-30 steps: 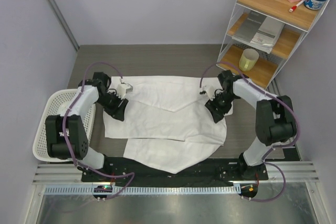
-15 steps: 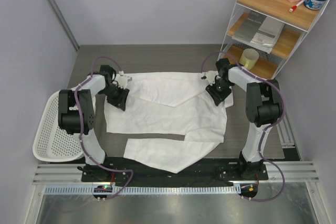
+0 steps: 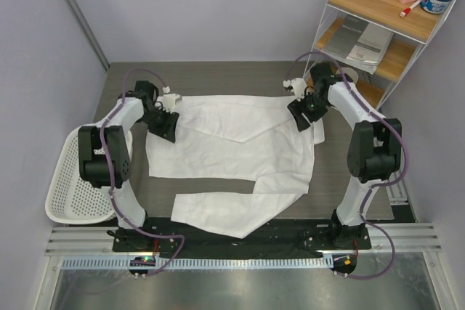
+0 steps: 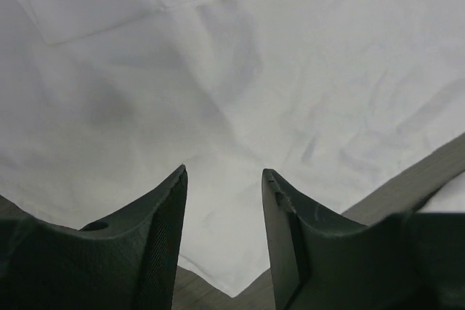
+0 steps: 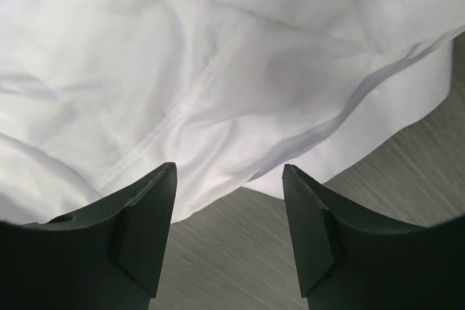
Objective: Fold and stack the long sleeve shirts
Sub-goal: Fold the shirt
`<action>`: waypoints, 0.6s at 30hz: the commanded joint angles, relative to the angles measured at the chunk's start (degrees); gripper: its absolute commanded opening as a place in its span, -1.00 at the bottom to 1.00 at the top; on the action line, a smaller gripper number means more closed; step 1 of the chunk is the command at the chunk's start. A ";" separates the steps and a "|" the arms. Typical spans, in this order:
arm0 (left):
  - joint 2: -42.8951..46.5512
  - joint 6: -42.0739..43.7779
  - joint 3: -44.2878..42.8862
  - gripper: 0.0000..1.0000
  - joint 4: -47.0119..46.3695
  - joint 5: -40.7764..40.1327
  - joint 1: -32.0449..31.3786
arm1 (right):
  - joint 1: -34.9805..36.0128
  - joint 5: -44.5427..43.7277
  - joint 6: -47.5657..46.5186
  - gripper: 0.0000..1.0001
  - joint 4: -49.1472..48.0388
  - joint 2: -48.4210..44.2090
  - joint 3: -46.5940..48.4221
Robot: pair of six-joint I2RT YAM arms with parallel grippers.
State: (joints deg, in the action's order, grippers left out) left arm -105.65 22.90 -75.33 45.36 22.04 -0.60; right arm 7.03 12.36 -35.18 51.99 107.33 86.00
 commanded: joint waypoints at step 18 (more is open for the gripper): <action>14.86 26.14 10.29 -0.08 17.65 5.56 0.34 | 18.63 11.73 -7.54 0.18 6.64 -23.22 -30.18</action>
State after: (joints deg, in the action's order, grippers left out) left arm -93.06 44.49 -66.19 62.00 28.58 -0.62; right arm 23.27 26.15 -42.24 62.17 87.57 58.50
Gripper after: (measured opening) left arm 0.458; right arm 0.595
